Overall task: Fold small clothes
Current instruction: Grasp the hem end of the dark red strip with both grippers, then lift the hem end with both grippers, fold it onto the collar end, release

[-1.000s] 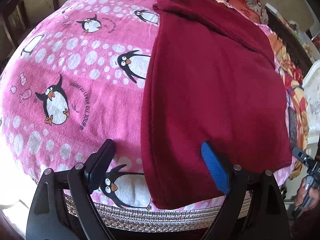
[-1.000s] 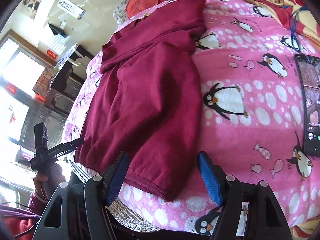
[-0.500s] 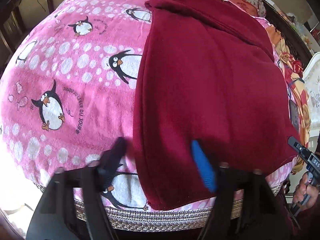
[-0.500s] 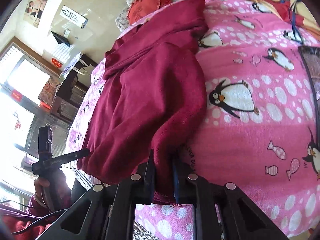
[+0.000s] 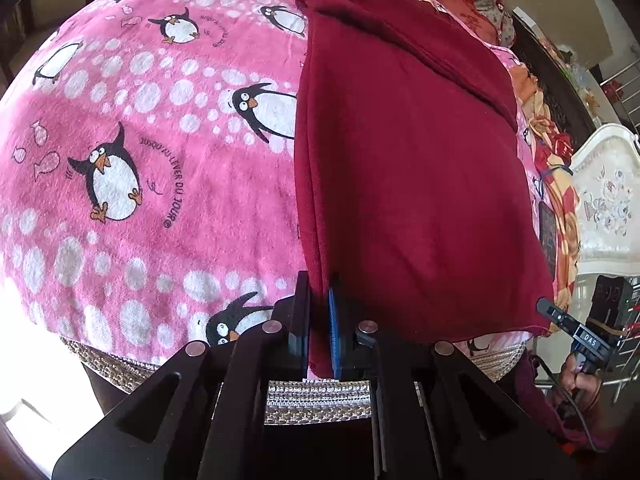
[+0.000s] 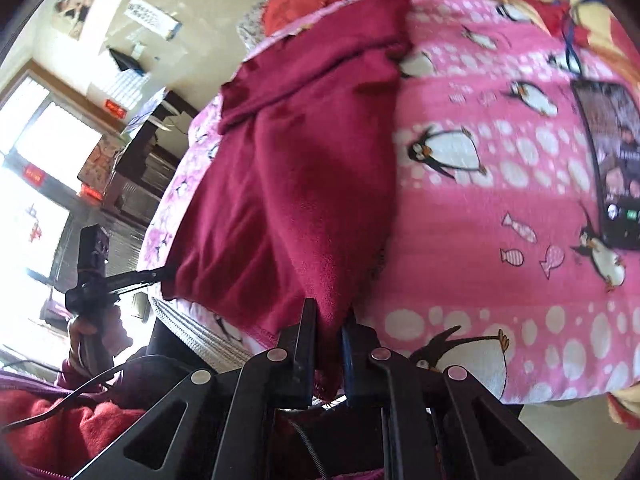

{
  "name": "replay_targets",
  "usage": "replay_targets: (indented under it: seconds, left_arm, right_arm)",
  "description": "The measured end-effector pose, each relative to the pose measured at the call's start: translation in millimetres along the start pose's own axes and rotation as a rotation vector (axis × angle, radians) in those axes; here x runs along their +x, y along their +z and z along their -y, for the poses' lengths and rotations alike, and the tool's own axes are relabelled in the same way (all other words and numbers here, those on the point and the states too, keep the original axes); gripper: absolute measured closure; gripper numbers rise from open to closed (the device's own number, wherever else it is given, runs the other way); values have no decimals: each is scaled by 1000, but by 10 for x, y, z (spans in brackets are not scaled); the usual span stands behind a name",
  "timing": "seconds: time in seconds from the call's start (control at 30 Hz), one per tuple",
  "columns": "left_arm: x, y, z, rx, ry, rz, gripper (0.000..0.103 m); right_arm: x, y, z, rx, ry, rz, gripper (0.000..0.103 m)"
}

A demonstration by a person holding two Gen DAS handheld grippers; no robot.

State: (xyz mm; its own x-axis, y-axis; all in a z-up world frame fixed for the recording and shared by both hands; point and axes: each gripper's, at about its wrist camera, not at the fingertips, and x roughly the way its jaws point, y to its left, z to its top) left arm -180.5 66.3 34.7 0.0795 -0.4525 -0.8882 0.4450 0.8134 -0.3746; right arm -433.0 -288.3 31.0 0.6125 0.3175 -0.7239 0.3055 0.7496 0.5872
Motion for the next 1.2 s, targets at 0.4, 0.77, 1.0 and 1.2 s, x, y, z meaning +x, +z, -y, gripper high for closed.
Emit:
replay_targets:
  seconds: [0.4,0.77,1.0,1.2]
  left_arm:
    - [228,23,231,-29,-36,16,40]
    - [-96,428,381,82,-33,83,97]
    - [-374,1190,503,83,-72,249,97]
    - [-355,1993,665,91,-57,346,97]
  right_arm:
    - [146,64,20,39,56,-29,82]
    - [-71,528,-204,-27,196,99,91]
    - [-113,1293,-356,-71,219,247,91]
    - [6,2005,-303,-57,148,302,91]
